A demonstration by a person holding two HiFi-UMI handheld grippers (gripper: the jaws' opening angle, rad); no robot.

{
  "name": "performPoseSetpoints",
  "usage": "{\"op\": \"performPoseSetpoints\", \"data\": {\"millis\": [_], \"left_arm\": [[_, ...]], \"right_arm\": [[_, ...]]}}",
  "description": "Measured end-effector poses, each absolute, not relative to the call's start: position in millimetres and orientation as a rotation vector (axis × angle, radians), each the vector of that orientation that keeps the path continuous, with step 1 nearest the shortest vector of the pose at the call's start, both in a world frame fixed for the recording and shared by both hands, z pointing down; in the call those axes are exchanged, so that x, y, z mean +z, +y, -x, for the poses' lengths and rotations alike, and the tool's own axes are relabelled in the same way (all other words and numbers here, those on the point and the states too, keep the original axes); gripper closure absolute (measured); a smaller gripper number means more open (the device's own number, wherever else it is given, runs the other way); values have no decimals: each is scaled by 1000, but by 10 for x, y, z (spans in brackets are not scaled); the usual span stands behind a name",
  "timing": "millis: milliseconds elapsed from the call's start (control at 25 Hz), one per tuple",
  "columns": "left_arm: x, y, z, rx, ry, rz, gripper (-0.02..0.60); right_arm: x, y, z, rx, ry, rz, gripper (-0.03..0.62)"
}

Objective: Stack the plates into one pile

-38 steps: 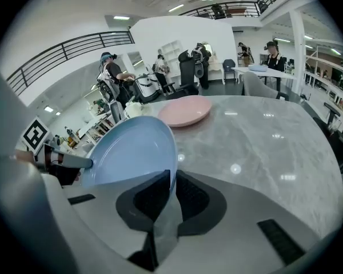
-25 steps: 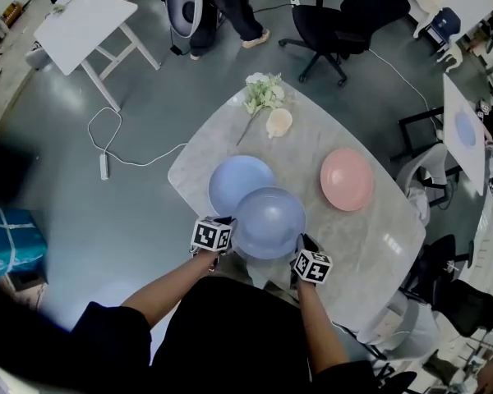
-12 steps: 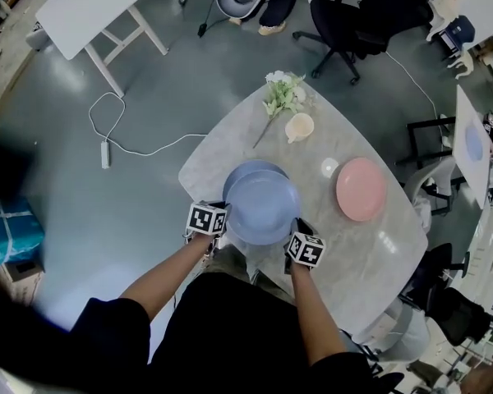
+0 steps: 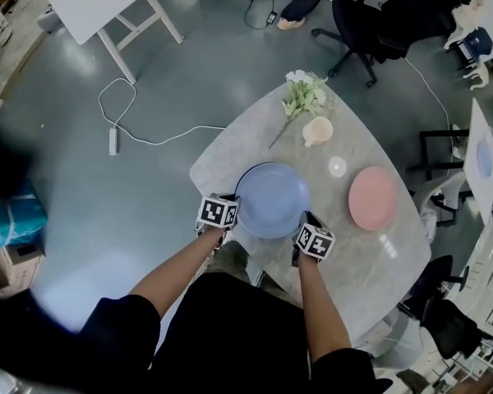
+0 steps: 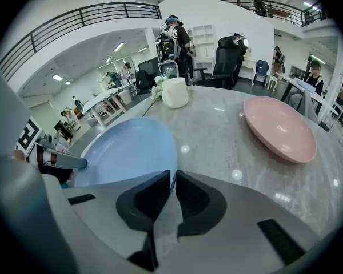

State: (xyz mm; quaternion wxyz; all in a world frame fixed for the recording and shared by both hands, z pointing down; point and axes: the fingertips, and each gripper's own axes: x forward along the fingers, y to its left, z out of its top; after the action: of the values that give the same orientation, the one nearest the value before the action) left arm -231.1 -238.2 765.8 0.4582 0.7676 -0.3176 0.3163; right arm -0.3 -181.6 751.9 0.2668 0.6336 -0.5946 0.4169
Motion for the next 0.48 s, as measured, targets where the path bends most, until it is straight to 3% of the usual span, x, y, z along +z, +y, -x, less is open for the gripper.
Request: {"op": "performPoseSetpoints", "data": {"millis": [160,320,480], "left_arm": [[7656,-2424,2315,793,-795,-1902,517],[7617,-2419,2310,787,-786,-1923,460],[7600,-2431,2326,740,-802,-1939,444]], "right_arm": [[7580,-1809,24,1144,-1598,-1709,557],[7602,-1803,86,1096,-1611,-1666,557],[7606,-1817,121,1055,-1612,-1666,557]]}}
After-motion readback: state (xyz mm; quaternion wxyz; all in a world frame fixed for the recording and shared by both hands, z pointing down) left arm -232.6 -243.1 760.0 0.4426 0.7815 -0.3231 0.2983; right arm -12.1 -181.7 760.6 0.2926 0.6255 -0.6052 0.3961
